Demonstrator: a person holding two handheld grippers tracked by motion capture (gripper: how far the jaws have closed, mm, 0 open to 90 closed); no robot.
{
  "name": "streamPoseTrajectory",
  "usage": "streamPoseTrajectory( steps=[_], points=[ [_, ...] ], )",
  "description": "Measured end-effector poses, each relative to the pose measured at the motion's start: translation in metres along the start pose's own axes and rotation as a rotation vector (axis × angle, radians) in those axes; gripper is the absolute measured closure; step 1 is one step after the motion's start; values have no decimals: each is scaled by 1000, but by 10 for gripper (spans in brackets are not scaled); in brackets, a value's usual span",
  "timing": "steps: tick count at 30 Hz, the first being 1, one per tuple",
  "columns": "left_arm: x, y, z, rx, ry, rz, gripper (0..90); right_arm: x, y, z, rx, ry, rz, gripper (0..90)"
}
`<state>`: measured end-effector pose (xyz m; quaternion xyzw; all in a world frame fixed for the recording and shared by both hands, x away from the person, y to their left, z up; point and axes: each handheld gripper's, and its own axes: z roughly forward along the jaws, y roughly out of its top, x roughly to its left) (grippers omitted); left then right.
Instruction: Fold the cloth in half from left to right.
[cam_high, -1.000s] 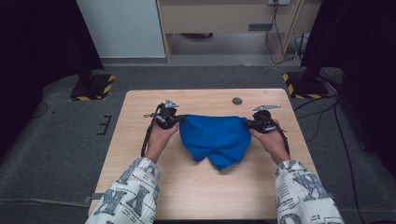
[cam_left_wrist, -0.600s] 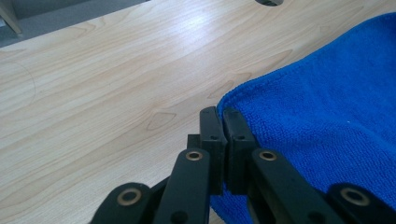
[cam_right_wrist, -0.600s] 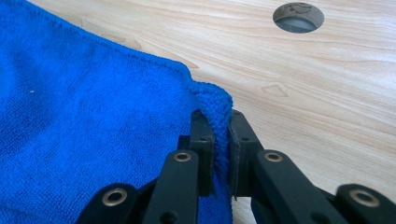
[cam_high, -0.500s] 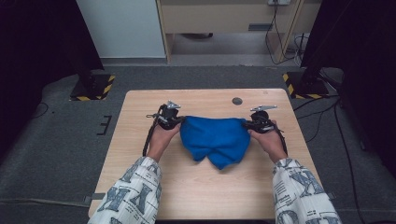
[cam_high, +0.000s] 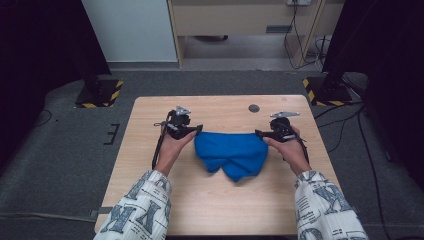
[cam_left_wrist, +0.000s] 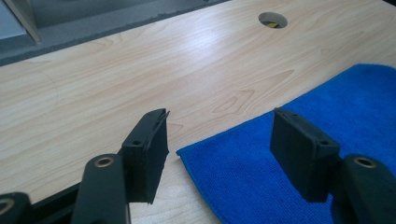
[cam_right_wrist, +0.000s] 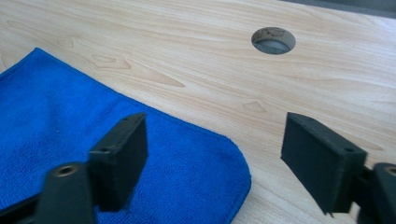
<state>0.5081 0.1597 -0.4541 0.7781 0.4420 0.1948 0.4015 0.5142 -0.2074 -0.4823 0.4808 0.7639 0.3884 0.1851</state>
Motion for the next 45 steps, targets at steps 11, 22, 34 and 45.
streamPoseTrajectory(
  steps=[11, 22, 34, 45],
  points=[
    [-12, -5, -16, -31, 8, 24, 258, 12, 3, -10, -10, 12, -25, 178],
    [-28, -21, -30, -43, -9, 39, 150, 28, -10, -28, -13, 51, -55, 272],
    [-51, -51, -41, -63, -15, 66, 112, 47, -42, -47, -30, 94, -92, 467],
    [-58, -84, -48, -57, -6, 44, 256, 73, -67, -47, -30, 167, -116, 657]
  ],
)
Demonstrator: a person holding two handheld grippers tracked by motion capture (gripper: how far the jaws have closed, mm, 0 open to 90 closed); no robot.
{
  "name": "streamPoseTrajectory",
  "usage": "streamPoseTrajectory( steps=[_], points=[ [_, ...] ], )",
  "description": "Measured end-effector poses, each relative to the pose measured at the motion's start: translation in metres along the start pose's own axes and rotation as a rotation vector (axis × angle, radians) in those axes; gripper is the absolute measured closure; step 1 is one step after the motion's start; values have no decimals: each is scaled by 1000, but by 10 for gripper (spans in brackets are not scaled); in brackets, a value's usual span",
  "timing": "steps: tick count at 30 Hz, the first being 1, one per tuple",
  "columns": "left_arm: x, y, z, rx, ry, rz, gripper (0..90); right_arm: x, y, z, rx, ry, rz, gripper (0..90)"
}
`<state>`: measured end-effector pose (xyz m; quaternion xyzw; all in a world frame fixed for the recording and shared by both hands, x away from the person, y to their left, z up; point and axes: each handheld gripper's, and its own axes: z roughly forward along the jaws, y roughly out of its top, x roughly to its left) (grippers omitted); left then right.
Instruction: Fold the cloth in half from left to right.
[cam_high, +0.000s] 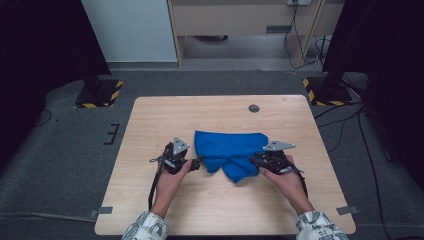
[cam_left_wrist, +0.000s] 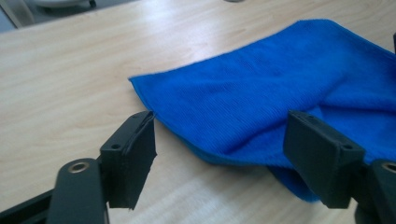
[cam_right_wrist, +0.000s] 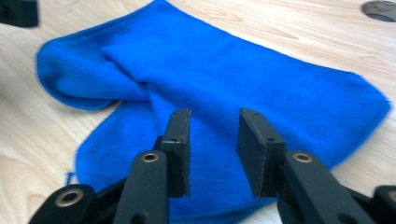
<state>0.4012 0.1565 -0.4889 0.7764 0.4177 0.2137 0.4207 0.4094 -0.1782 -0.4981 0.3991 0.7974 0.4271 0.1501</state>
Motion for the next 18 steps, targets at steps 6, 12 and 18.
streamPoseTrajectory(
  steps=[6, 12, 18],
  points=[
    [-15, -5, -5, 19, -11, 44, 256, 13, 0, -1, -7, 49, -17, 721],
    [-32, -11, -4, 28, -32, 58, 256, 27, 0, 2, -8, 84, -40, 707],
    [-44, -23, -3, 68, -47, 110, 251, 42, -5, 7, 4, 128, -46, 592]
  ],
)
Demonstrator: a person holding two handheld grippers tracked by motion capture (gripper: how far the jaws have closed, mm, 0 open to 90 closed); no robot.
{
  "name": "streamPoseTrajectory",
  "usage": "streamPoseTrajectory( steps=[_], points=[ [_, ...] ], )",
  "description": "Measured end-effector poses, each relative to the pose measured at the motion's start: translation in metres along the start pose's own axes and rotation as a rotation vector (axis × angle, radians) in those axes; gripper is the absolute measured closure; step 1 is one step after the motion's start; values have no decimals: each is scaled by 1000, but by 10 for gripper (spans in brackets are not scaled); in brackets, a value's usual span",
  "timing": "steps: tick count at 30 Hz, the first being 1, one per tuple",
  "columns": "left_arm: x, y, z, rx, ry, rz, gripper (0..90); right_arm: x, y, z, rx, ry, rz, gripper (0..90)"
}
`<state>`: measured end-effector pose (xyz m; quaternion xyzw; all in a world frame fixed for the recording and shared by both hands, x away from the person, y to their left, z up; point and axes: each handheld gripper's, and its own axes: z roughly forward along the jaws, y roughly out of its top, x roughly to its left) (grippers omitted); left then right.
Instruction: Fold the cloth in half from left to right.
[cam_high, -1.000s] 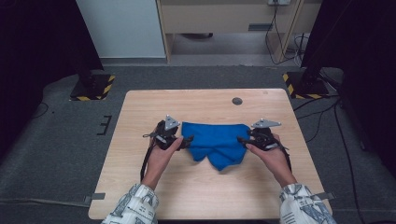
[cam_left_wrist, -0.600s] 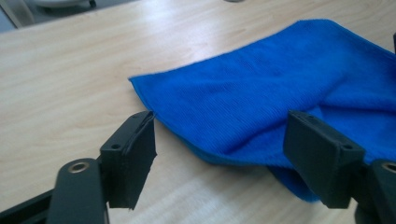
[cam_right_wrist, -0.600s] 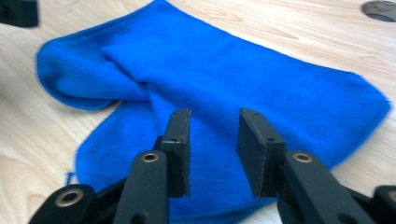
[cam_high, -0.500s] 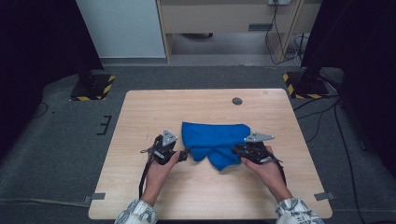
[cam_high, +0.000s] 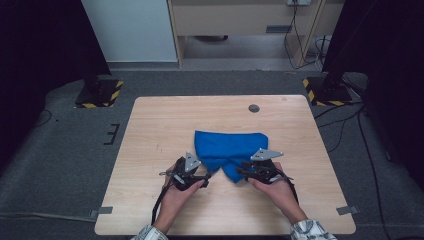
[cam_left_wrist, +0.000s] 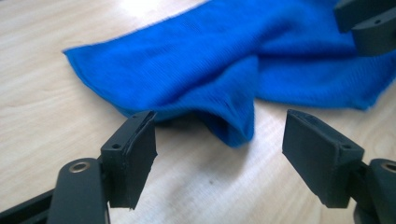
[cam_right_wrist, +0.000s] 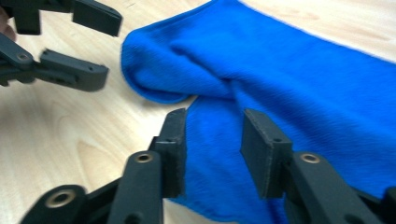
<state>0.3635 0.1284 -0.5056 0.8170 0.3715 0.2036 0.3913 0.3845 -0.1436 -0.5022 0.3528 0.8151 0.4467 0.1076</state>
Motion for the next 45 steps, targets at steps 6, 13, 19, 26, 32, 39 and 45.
streamPoseTrajectory(
  steps=[6, 13, 19, 26, 32, 39, 45],
  points=[
    [2, 1, 8, 11, -5, -28, 279, 8, -5, 5, 28, 13, -14, 502],
    [-1, 4, 21, 36, -30, -17, 429, 11, -17, 8, 66, 11, -35, 595],
    [-6, 9, 24, 44, -36, 4, 649, 8, -21, 5, 86, 14, -53, 796],
    [1, 15, 20, 27, -44, -19, 825, -1, -21, -5, 59, 7, -35, 856],
    [11, 17, 15, 19, -40, -57, 844, -16, -25, -17, 33, 6, 4, 857],
    [20, 18, 9, 18, -26, -73, 846, -32, -30, -32, 24, -12, 37, 858],
    [25, 17, 0, 14, -31, -79, 850, -39, -36, -43, 21, -21, 45, 859]
  ],
)
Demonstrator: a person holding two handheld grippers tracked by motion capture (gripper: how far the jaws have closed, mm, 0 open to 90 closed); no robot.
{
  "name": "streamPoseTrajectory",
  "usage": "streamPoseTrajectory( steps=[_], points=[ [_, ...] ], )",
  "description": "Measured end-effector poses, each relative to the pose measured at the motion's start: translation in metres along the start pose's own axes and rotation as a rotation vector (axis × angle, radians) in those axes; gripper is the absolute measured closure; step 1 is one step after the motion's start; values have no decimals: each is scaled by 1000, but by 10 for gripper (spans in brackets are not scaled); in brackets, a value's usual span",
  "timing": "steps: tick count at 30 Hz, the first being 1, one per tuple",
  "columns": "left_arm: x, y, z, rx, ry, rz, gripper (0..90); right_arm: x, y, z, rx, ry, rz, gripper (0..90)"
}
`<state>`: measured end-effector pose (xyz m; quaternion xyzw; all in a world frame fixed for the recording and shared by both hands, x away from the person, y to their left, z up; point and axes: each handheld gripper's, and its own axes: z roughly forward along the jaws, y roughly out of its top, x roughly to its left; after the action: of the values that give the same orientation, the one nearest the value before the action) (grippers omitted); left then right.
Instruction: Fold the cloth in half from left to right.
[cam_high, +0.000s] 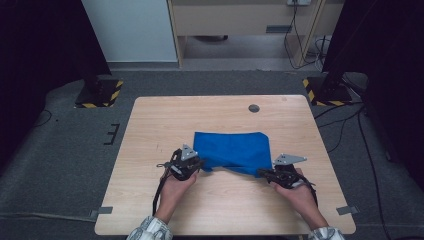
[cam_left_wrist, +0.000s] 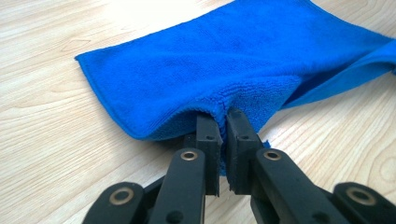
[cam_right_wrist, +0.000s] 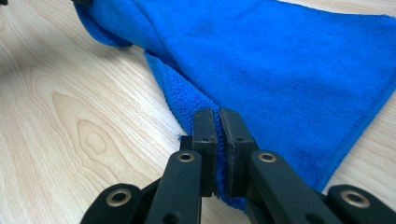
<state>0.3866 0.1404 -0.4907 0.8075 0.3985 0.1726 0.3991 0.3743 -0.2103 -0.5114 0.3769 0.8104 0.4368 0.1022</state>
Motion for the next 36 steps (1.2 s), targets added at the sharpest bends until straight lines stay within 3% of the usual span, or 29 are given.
streamPoseTrajectory(
  steps=[7, 14, 20, 25, 31, 36],
  points=[
    [2, -1, -9, -1, 10, 7, 855, -4, -3, -14, -11, -7, -1, 861],
    [8, -9, 4, 64, 15, 4, 863, -10, -9, -19, 7, -16, 7, 861],
    [12, -10, 21, 91, 29, -16, 852, -15, -13, -5, 56, -33, 8, 860],
    [17, -8, 36, 112, 32, -18, 852, -21, -11, 8, 72, -48, 39, 861],
    [33, -3, 49, 108, 39, -45, 850, -33, -1, 22, 69, -65, 67, 861],
    [47, 4, 59, 96, 49, -84, 843, -44, 15, 37, 72, -113, 84, 855]
  ],
)
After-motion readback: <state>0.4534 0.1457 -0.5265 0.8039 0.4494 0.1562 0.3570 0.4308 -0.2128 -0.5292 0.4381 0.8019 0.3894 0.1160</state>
